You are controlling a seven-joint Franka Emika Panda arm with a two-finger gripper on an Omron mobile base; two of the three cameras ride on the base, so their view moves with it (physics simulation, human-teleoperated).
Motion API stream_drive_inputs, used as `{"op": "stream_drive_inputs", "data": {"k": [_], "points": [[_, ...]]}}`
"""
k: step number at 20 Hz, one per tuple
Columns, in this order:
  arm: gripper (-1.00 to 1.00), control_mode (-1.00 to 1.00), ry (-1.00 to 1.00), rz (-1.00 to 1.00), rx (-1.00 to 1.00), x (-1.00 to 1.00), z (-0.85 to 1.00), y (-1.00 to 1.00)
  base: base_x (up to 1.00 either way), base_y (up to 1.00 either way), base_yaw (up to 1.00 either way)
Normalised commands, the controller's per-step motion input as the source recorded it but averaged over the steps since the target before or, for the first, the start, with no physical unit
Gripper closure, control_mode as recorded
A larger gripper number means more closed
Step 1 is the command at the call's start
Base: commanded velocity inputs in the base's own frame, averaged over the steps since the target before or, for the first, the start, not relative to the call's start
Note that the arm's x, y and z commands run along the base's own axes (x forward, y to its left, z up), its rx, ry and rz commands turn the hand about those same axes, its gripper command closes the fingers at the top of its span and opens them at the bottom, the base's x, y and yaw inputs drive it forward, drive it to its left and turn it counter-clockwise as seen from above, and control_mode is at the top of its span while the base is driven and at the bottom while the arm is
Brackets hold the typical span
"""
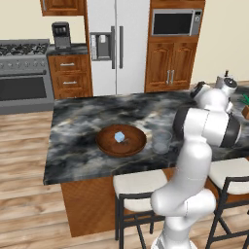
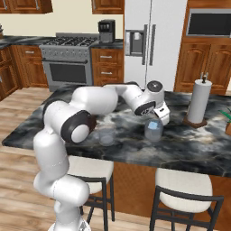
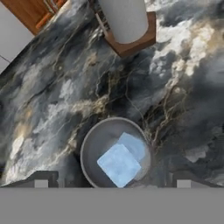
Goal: There are four ice cubes in the ice bowl. Place two ice cubes in each glass of water.
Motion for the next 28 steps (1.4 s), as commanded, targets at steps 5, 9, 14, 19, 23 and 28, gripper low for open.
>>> {"op": "stream_drive_inputs", "data": {"k": [5,9,14,19,23,28], "points": [[-1.0,-1.0,0.04,0.25,-0.09,-1.0,0.08,0.23,0.0,0.0,0.0],[-1.0,-1.0,0.15,0.38,-0.26,-1.0,0.01,0.5,0.0,0.0,0.0],[-1.0,-1.0,0.22,0.57,-0.56,-1.0,0.24,0.99,0.0,0.0,0.0],[-1.0,-1.0,0.2,0.52,-0.57,-0.81,0.36,1.0,0.0,0.0,0.0],[-1.0,-1.0,0.04,0.4,-0.16,-0.82,0.31,0.81,0.0,0.0,0.0],[-1.0,-1.0,0.0,0.26,0.0,-0.42,0.37,0.69,0.0,0.0,0.0]]}}
